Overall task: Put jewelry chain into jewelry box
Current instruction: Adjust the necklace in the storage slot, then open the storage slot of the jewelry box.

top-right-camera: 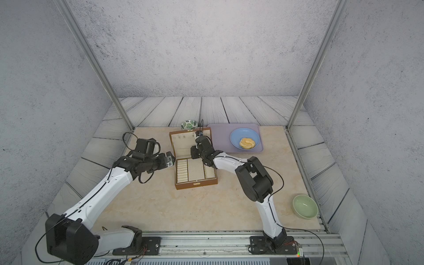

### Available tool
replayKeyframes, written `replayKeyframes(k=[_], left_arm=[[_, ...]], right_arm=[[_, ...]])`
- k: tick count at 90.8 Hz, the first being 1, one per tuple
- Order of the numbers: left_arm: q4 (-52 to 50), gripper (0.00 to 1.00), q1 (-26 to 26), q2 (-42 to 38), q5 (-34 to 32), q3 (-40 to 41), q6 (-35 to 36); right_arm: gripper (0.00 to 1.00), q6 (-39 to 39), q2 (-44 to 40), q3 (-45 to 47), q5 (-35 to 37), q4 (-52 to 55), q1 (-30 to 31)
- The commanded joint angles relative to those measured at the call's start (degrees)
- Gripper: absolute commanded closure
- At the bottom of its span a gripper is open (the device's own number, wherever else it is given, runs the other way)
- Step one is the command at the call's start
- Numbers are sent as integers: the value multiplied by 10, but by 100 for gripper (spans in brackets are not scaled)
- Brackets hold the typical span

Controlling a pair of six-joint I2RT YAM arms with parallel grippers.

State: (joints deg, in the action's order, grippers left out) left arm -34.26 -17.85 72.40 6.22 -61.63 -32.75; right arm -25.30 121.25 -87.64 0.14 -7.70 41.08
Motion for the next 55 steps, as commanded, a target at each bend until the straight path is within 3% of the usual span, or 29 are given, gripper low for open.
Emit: replayKeyframes(k=[1, 13, 31, 55], left_arm=[[-1, 2, 6, 3, -5, -11, -12], [16, 1, 6, -1, 10, -8, -36], [67, 13, 6, 0, 44, -1, -124], [177, 25, -4, 68, 86, 8, -338]], right_arm=[[65, 10, -48, 10, 0, 11, 1], [63, 21, -81, 27, -14, 12, 1], [60, 54, -138, 68, -23, 23, 1], [59, 84, -208, 164, -1, 12, 1]])
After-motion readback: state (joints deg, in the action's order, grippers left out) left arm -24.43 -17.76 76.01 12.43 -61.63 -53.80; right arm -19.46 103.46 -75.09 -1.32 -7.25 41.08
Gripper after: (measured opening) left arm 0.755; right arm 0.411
